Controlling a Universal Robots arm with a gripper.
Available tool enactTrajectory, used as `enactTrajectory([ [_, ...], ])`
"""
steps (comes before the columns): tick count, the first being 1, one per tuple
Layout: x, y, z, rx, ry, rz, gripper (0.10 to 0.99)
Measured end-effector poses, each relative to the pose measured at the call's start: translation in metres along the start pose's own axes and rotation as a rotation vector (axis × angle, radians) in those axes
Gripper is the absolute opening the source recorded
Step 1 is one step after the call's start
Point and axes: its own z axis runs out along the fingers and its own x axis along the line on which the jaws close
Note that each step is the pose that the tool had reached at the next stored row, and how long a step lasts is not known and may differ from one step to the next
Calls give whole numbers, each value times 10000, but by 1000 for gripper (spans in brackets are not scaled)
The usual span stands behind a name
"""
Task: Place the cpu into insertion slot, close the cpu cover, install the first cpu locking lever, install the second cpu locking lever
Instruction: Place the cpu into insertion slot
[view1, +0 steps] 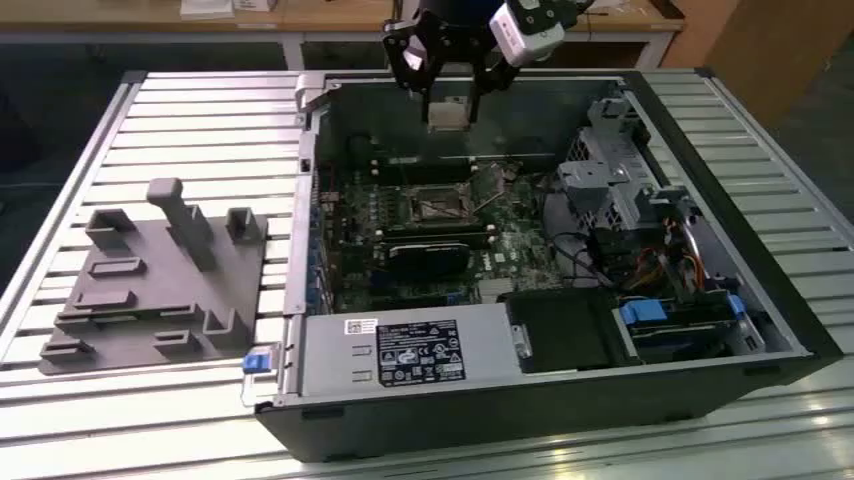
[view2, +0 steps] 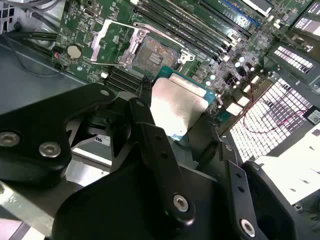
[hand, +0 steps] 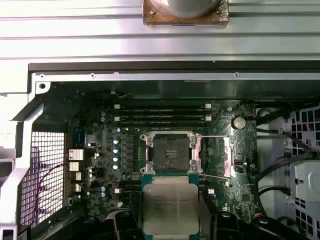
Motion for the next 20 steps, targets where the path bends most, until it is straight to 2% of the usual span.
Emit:
enactTrajectory([
  [11,0,0,2,0,0,0,537],
  [15,-1,-3,37,-1,-3,0,537],
  [20,-3,-10,116,0,-13,-1,537],
])
